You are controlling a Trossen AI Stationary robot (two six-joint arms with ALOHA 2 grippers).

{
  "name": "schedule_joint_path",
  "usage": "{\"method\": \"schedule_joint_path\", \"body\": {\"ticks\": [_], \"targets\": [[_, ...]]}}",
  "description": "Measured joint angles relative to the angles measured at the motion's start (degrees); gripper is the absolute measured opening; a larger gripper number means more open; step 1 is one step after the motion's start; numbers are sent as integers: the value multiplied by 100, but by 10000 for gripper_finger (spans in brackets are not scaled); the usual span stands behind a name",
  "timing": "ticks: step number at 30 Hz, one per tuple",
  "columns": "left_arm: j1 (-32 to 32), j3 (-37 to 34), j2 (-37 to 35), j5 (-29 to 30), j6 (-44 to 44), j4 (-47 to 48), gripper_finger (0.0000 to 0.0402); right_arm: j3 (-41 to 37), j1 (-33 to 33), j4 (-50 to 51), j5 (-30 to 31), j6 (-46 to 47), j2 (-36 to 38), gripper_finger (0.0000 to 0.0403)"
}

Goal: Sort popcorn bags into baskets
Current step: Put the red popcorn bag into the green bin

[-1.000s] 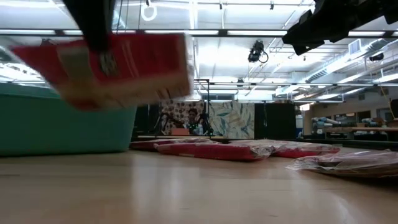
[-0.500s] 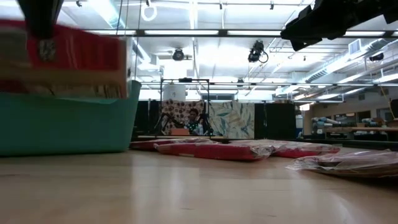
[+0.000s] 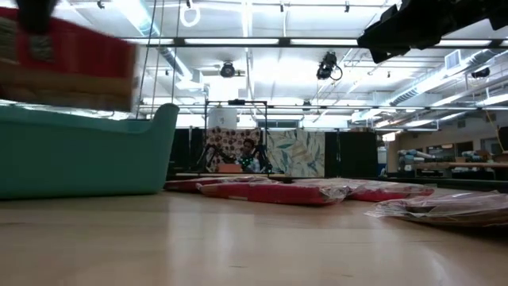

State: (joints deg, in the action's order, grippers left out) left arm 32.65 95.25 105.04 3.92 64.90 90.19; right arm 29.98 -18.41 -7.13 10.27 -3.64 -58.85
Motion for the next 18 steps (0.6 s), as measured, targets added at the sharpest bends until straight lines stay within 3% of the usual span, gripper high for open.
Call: {"method": "schedule_joint_path", "body": {"ticks": [3, 10, 18], "targets": [[28, -428, -222, -220, 160, -5, 0, 0, 0, -5, -42, 0, 0, 27], [-221, -1111, -590, 107, 631, -19, 0, 0, 0, -86, -106, 0, 0, 27], [-701, -1978, -591, 238, 367, -136, 3, 0, 0, -99, -107, 1, 0, 27]]}}
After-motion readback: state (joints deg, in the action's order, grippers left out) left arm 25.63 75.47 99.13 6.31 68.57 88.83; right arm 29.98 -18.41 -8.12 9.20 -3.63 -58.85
